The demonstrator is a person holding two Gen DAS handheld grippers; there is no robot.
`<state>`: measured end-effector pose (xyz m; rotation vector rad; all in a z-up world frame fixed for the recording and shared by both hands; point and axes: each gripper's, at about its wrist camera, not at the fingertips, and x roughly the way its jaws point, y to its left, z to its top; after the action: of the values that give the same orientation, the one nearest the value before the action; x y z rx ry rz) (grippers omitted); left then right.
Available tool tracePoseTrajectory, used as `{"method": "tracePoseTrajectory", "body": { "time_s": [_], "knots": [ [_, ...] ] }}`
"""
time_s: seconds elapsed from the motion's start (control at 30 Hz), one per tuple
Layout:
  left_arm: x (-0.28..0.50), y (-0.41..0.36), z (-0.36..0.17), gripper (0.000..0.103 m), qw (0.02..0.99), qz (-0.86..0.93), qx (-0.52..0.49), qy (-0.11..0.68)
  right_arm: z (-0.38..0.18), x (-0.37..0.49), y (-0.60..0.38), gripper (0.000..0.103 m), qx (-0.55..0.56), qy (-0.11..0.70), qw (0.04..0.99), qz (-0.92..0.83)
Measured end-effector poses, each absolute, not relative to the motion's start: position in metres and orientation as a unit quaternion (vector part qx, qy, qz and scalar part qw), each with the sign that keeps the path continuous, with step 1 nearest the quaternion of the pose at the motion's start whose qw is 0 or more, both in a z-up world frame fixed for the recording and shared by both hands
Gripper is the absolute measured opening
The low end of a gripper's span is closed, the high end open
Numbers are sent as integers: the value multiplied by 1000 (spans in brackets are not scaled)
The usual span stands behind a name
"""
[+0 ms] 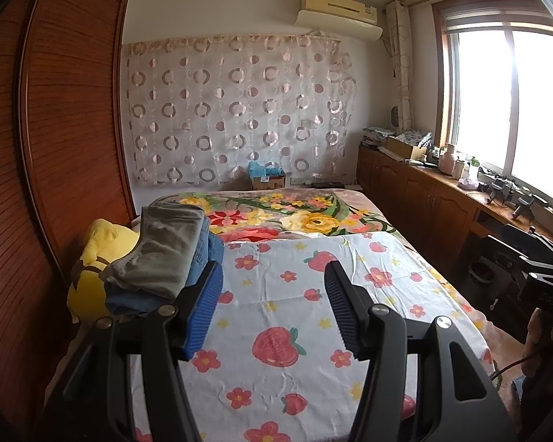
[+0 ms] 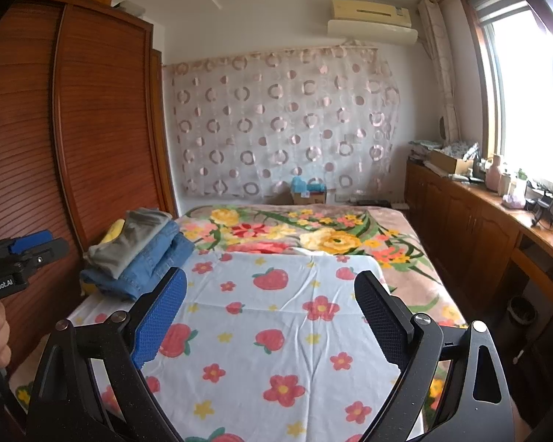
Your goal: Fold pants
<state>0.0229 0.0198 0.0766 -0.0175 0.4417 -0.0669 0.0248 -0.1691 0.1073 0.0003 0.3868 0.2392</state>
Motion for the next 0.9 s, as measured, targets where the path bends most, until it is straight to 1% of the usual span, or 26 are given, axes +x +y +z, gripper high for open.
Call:
{"method": "tracePoseTrajectory", "body": {
  "time_s": [0.53,0.9],
  "knots": [
    [24,22,73,57,975,-32,-9,221,106,25,-169,94,0,194,974,119],
    [27,27,61,57,974,-28,-8,226,103,26,-170,94,1,196,973,120]
  ]
}}
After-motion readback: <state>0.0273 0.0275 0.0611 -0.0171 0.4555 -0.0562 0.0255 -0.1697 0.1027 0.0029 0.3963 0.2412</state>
